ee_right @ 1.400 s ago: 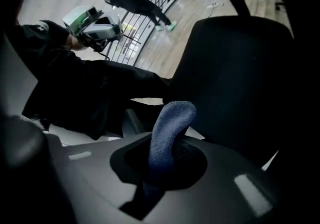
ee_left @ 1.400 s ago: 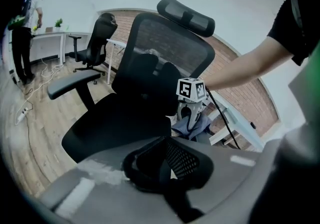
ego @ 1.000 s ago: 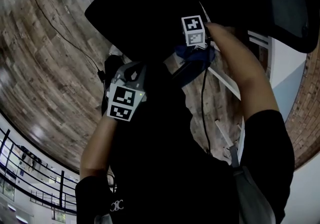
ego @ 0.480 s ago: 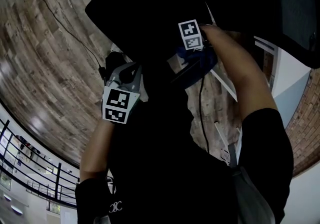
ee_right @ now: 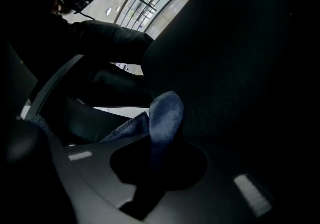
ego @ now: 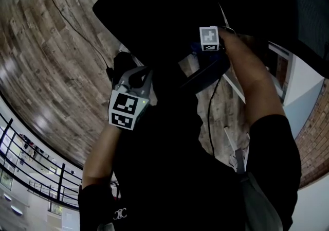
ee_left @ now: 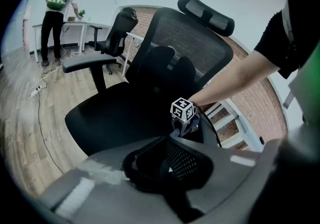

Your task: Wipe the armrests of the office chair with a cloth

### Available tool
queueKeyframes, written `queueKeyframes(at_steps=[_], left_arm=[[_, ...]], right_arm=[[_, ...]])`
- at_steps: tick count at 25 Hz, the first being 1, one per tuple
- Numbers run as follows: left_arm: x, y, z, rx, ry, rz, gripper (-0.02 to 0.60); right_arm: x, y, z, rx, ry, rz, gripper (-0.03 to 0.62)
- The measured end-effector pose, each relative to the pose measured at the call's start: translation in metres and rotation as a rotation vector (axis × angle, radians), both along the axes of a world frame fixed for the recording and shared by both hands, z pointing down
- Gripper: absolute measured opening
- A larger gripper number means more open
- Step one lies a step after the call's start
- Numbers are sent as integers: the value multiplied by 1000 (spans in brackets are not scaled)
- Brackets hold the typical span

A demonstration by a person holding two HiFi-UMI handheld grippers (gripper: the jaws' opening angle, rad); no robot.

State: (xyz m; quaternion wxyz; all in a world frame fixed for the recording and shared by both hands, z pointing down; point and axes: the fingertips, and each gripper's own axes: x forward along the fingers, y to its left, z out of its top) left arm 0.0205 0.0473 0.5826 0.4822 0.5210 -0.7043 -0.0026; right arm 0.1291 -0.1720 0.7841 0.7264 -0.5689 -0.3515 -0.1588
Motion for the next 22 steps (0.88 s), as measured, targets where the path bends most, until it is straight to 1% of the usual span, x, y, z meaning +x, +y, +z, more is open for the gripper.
queueKeyframes(at_steps=[2, 4, 6, 8, 9, 11, 15, 16, 18, 20, 22], left_arm=[[2, 0, 0, -1, 2, -2, 5], [2, -1, 0, -2, -5, 4, 6], [1, -2, -2, 0, -14, 12, 6], [-1, -2, -5, 3, -20, 16, 6], [-2, -2, -7, 7, -21, 15, 6], [-3, 0, -9, 10, -21, 13, 5], [-7, 6, -7, 7, -9, -7, 6], [-8, 8, -8, 9, -10, -7, 6], [-8, 9, -12, 14, -14, -3, 6], [-7, 11, -16, 18, -13, 2, 5], [-4, 13, -20, 18, -9, 8, 6]], right_arm=[[2, -1, -1, 7, 4, 10, 41], [4, 5, -8, -5, 39, 21, 40], [6, 17, -20, -41, 111, 49, 40], [12, 36, -42, -96, 232, 76, 40], [16, 44, -55, -122, 293, 67, 40], [24, 56, -73, -148, 377, 12, 40], [30, 67, -93, -131, 515, -54, 38], [29, 69, -96, -127, 523, -65, 38], [22, 76, -100, -147, 488, -50, 38], [8, 89, -105, -200, 396, 32, 38], [-13, 102, -110, -259, 256, 129, 38]])
